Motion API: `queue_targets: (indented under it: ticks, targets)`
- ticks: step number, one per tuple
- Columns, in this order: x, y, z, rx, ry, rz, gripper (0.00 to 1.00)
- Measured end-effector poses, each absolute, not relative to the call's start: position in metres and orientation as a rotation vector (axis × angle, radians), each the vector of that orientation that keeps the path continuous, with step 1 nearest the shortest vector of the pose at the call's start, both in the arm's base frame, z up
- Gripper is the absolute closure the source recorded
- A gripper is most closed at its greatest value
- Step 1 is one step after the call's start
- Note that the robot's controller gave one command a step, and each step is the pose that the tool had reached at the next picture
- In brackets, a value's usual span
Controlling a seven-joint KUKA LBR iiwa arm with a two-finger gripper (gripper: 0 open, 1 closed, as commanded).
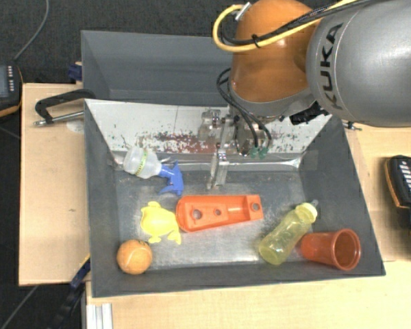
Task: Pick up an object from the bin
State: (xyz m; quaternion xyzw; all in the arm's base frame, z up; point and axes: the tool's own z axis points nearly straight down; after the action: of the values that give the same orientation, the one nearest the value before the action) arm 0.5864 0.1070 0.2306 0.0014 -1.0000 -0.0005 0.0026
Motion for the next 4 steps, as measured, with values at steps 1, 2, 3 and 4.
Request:
queue_targets:
  ticks: [1, 2, 3, 4]
  targets:
    - [0.588, 0.106, 0.236, 0.002, -3.145, -0.003, 0.0]
    - [0.587, 0.105, 0.233, 0.013, -3.149, -0.005, 0.0]
    - [0.577, 0.118, 0.207, 0.077, -3.138, 0.0, 0.0]
    - [0.566, 0.096, 0.182, 0.1, -3.157, -0.01, 0.0]
